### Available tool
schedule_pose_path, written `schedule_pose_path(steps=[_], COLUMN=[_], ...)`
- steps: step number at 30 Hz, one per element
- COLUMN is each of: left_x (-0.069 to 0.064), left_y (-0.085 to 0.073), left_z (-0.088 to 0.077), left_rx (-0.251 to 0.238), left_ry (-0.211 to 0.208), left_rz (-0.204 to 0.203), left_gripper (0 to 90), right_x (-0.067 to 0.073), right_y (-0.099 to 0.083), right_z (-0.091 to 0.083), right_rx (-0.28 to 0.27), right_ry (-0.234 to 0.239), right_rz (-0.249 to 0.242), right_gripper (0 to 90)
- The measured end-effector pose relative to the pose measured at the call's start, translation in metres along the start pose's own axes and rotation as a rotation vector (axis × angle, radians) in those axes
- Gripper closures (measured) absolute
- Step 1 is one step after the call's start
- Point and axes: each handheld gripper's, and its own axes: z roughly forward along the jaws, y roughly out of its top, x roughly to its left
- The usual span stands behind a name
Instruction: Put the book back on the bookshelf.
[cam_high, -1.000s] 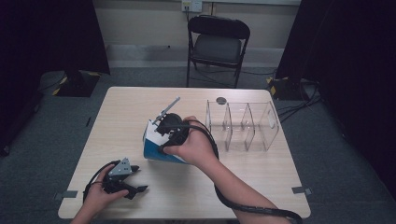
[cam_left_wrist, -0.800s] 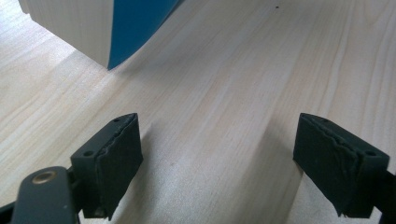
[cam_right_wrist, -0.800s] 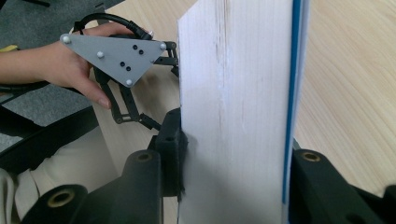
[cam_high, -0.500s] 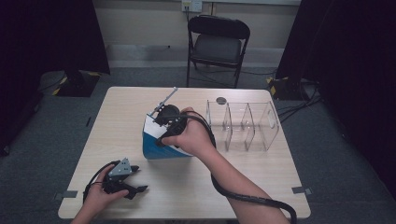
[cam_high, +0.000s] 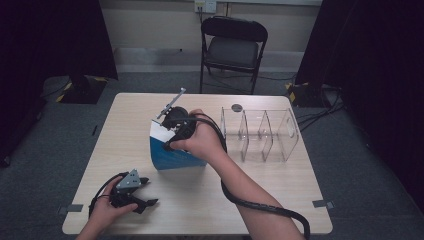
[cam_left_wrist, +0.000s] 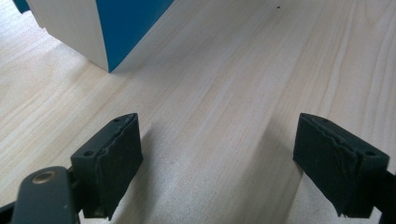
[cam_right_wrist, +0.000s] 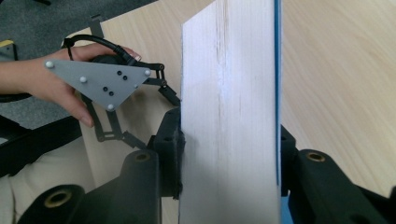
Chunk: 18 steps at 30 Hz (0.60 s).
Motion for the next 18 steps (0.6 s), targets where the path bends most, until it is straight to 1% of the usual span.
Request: schedule_pose_path(steps=[1,6,8,9,11,13,15,17,18], left_x=[0.0,0.0,0.0,0.0,0.0,0.0,0.0,0.0,0.0], left_y=[0.0,0.0,0.0,0.0,0.0,0.0,0.0,0.0,0.0], left_z=[0.0,0.0,0.0,0.0,0.0,0.0,0.0,0.0,0.0], left_rx=[0.0,0.003,0.002,0.002,0.002,0.003,0.003,0.002,0.002], left_ry=[0.0,0.002,0.003,0.001,0.002,0.001,0.002,0.002,0.001], left_rz=[0.0,0.002,0.001,0.002,0.001,0.002,0.002,0.002,0.002], left_gripper=[14.9,14.9,14.8,14.9,14.9,14.9,14.8,14.8,14.9], right_x=[-0.001,-0.006,-0.007,-0.007,-0.007,-0.009,-0.012,-0.013,-0.013], right_y=[0.001,0.001,0.001,0.001,0.003,0.004,0.003,0.001,0.001], right_z=[0.0,0.001,0.002,0.003,0.003,0.003,0.005,0.007,0.007], right_rx=[-0.003,-0.022,-0.03,-0.036,-0.03,-0.013,0.004,0.008,0.004], right_ry=[-0.002,0.003,0.011,-0.002,-0.031,-0.039,-0.033,-0.012,-0.006], right_rz=[-0.009,-0.016,-0.023,-0.047,-0.086,-0.099,-0.104,-0.107,-0.123], right_gripper=[58.6,56.7,53.5,51.2,50.4,48.2,45.1,48.2,49.7])
